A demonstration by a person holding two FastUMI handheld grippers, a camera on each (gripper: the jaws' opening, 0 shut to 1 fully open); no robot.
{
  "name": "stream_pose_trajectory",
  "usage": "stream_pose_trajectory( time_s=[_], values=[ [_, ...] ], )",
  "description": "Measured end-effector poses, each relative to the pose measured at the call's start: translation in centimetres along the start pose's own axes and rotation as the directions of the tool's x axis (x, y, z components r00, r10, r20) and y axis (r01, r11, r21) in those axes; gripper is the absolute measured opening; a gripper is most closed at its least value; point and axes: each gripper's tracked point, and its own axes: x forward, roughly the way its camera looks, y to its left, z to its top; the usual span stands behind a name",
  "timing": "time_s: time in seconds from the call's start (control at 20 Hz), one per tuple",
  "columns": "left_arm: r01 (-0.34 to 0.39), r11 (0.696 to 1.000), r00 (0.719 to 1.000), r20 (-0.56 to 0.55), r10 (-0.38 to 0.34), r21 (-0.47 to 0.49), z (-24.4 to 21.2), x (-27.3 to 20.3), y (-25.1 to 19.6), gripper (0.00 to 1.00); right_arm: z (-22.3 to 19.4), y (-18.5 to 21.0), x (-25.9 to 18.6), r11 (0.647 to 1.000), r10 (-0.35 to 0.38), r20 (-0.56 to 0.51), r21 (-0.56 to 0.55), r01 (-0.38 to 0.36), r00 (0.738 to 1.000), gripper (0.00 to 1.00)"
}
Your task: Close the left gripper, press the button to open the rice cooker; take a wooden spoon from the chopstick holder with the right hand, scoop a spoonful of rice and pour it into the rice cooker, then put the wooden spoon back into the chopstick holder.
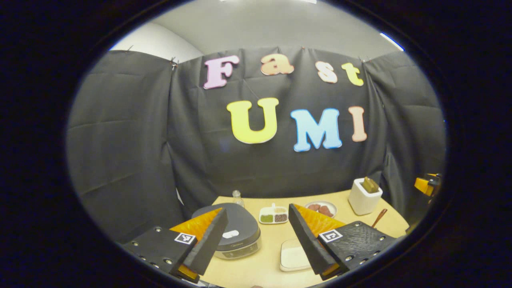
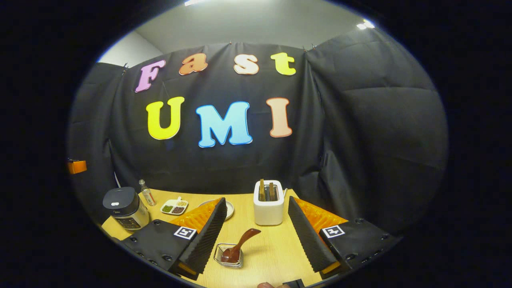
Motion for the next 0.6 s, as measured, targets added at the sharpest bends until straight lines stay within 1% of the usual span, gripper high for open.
stream_pose_trajectory(
  time_s=[0.15, 0.3, 0.5, 0.6],
  values=[
    [0.011, 1.000, 0.996, 0.093, -0.009, -0.029, 1.9, -2.5, 2.1, 0.99, 2.7, 1.2, -2.4, 0.999, -0.002, 0.048, -0.049, 0.005, 0.999, 0.98],
    [0.030, 0.999, 0.984, 0.179, -0.022, -0.043, 3.0, -5.0, 3.5, 0.98, 3.8, 2.5, -4.3, 1.000, 0.009, 0.084, -0.016, -0.008, 0.996, 0.98],
    [0.049, 0.992, 0.981, 0.194, -0.027, -0.114, 2.2, -7.5, 4.2, 0.99, 3.8, 3.4, -5.3, 1.000, 0.026, 0.089, 0.009, -0.027, 0.996, 0.98],
    [0.034, 0.995, 0.981, 0.193, -0.015, -0.097, 1.6, -8.4, 5.0, 0.98, 3.6, 3.4, -5.7, 1.000, 0.023, 0.091, -0.001, -0.023, 0.996, 0.98]
  ],
)
